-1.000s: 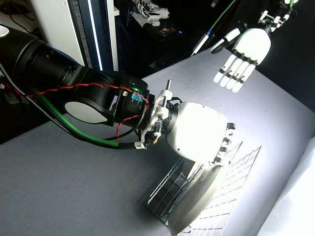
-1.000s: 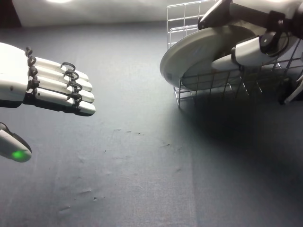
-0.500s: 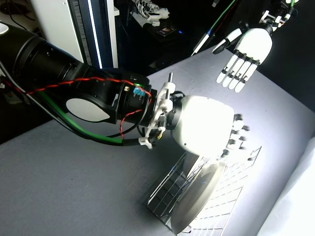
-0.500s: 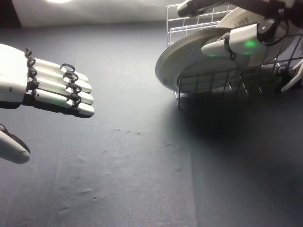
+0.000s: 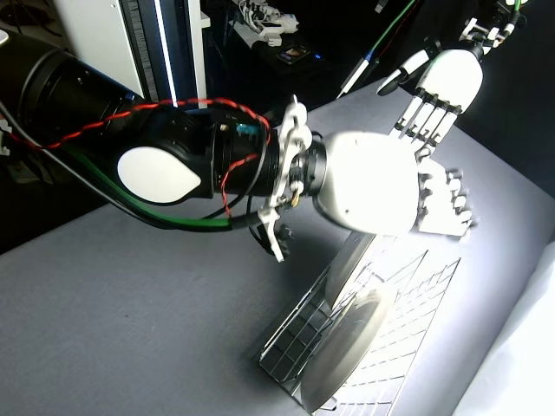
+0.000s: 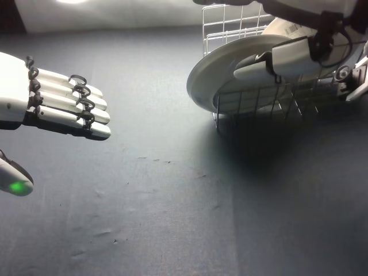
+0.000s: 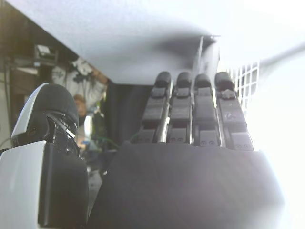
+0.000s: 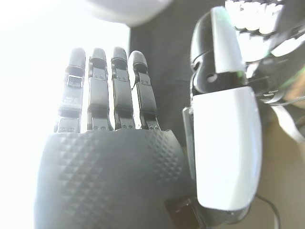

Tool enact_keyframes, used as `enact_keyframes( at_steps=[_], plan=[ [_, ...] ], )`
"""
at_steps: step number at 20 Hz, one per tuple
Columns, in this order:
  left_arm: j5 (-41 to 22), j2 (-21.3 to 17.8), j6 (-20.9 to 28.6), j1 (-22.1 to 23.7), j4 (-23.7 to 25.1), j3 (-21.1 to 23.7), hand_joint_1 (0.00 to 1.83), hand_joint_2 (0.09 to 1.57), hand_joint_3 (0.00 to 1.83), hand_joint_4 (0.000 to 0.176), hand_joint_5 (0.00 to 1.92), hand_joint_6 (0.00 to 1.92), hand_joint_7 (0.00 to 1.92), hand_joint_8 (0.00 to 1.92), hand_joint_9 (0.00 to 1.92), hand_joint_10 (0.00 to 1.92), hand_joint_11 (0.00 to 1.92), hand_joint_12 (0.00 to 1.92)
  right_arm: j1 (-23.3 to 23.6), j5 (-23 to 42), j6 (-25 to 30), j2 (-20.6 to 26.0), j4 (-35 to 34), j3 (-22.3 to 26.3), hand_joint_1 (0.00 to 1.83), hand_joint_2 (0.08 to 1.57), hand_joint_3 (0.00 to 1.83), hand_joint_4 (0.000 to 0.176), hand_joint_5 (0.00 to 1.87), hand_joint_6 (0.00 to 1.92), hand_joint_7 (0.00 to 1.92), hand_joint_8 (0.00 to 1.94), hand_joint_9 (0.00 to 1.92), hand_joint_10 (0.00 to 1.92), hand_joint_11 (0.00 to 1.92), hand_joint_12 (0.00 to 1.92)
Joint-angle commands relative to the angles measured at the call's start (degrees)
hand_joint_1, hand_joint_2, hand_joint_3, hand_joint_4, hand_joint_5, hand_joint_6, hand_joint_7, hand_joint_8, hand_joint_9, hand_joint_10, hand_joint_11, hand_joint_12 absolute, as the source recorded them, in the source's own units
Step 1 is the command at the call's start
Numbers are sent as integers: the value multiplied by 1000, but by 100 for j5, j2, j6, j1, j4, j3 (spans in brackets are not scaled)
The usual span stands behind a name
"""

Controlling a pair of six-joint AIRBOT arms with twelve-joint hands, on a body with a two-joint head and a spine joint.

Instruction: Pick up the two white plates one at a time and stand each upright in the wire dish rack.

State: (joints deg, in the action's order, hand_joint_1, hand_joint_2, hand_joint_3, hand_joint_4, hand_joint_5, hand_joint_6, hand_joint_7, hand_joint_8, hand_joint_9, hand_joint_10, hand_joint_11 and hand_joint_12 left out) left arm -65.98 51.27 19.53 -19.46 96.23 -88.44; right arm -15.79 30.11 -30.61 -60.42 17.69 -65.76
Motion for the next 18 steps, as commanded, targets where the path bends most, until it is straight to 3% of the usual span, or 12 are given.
enact_keyframes(
  at_steps=[1, 3, 6, 9, 10, 12, 13, 14, 15, 16, 17, 18],
  plan=[
    [-273, -33, -20, 50, -466, 12, 0, 1205, 1, 0, 121, 14, 95, 17, 67, 14, 44, 47, 91, 783, 31, 53, 38, 51, 857, 1053, 7, 0, 287, 11, 241, 17, 207, 23, 0, 710],
    [-312, -34, -89, 49, -464, 12, 0, 1214, 1, 0, 145, 3, 121, 4, 91, 5, 35, 67, 78, 986, 31, 124, 636, 124, 808, 1080, 8, 0, 374, 28, 368, 32, 310, 45, 0, 918],
    [-331, -35, -109, 48, -464, 4, 0, 1215, 1, 0, 182, 4, 164, 3, 128, 1, 0, 300, 68, 1211, 40, 228, 1333, 239, 852, 1059, 0, 0, 520, 25, 568, 24, 503, 64, 0, 1120],
    [-334, -35, -118, 48, -463, 6, 0, 1258, 1, 0, 495, 9, 537, 10, 466, 13, 51, 844, 61, 1367, 38, 356, 1798, 392, 837, 1075, 1, 0, 671, 45, 749, 43, 676, 121, 20, 1316],
    [-333, -35, -119, 48, -463, 9, 44, 1285, 2, 0, 620, 18, 700, 18, 609, 34, 136, 884, 44, 1446, 38, 391, 1966, 431, 863, 1077, 0, 0, 776, 53, 856, 52, 756, 177, 84, 1338],
    [-333, -35, -119, 41, -454, 19, 53, 1313, 2, 0, 797, 93, 893, 95, 827, 143, 334, 1019, 42, 1595, 36, 438, 2340, 466, 906, 1044, 2, 0, 999, 80, 1098, 118, 849, 594, 306, 1500],
    [-333, -35, -119, 37, -445, 22, 168, 1321, 1, 0, 666, 822, 712, 912, 677, 887, 416, 1258, 42, 1602, 34, 460, 2410, 489, 819, 1065, 3, 0, 1067, 331, 1027, 711, 784, 1139, 403, 1717],
    [-333, -35, -120, 30, -443, 22, 159, 1356, 4, 0, 561, 1357, 691, 1389, 614, 1493, 456, 1652, 43, 1604, 28, 483, 2438, 517, 765, 1088, 3, 0, 836, 1131, 865, 1464, 714, 1694, 521, 1880],
    [-333, -35, -123, 26, -441, 22, 203, 1367, 3, 0, 567, 1625, 712, 1619, 615, 1766, 483, 1867, 43, 1626, 23, 509, 2497, 545, 751, 1161, 18, 0, 742, 1763, 902, 1846, 856, 1876, 775, 1913],
    [-333, -35, -146, 22, -441, 22, 287, 1369, 0, 0, 613, 1700, 761, 1829, 724, 1890, 677, 1910, 44, 1693, 23, 539, 2649, 560, 673, 1266, 27, 0, 1007, 1889, 1169, 1922, 1230, 1912, 1301, 1919],
    [-334, -35, -180, 11, -425, 29, 308, 1368, 0, 0, 626, 1717, 772, 1884, 755, 1915, 730, 1919, 48, 1811, 20, 573, 2798, 562, 652, 1294, 19, 0, 1088, 1915, 1250, 1937, 1340, 1919, 1448, 1921],
    [-334, -35, -185, 5, -421, 32, 308, 1368, 0, 0, 626, 1717, 772, 1884, 755, 1915, 730, 1919, 49, 1861, 20, 588, 2849, 562, 652, 1294, 19, 0, 1088, 1915, 1250, 1937, 1340, 1919, 1448, 1921]
  ],
)
